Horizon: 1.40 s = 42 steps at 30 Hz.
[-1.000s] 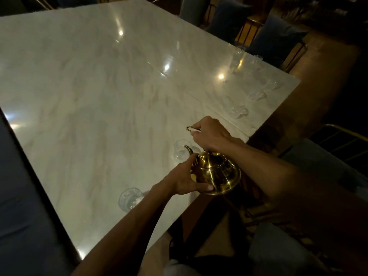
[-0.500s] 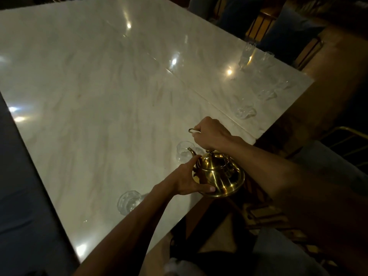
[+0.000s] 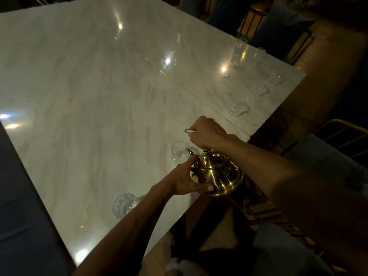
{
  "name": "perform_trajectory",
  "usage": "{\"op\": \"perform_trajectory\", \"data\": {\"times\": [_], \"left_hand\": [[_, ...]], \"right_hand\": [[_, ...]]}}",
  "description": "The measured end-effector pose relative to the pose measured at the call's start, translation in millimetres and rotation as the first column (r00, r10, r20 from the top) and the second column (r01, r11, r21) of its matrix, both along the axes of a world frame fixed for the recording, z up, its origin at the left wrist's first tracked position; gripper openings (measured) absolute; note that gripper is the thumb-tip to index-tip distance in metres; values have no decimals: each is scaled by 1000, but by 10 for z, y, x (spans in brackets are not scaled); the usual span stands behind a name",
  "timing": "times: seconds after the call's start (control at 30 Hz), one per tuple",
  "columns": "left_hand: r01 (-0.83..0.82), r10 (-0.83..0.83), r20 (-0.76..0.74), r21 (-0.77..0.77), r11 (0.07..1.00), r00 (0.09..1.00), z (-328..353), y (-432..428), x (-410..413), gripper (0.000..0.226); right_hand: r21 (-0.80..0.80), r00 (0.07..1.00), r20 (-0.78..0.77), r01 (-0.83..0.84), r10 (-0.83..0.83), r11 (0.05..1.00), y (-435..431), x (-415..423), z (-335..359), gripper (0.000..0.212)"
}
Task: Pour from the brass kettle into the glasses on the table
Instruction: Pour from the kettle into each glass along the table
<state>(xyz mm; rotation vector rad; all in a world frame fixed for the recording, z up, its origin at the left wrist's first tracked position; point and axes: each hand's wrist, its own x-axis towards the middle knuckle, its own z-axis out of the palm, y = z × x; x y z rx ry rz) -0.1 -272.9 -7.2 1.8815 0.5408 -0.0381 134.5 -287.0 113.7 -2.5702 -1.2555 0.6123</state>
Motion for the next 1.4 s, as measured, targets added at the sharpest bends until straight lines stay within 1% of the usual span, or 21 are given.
{"op": "perform_trajectory", "data": {"times": [0.17,0.37,0.6,0.77,1.3,1.4], "left_hand": [[3,-3,-10,-3,1000,1000,-26,-8,0,99],[-9,9,-26,1,1000,1000,-35,-26,-12,108],[-10,10,-18,0,1000,1000,-27,-36,-15,106],[-15,15,-8,-9,1000,1000,-28,-46,-22,115],[-15,15,-4,-32,999,1000,-2,-65,25,115],[-17,17,-2,-45,999,1000,0,-70,34,112]], "right_hand": [[0,1000,0,0,0,1000,-10,2,-26,32],[8,1000,-7,-12,12,1000,-2,0,-32,32],[7,1000,-3,-27,27,1000,4,-7,-17,32],[-9,999,3,-32,32,999,1,-5,1,33],[-33,998,12,-57,57,998,-8,4,82,32],[-28,998,11,-62,63,998,-21,14,91,32]]}}
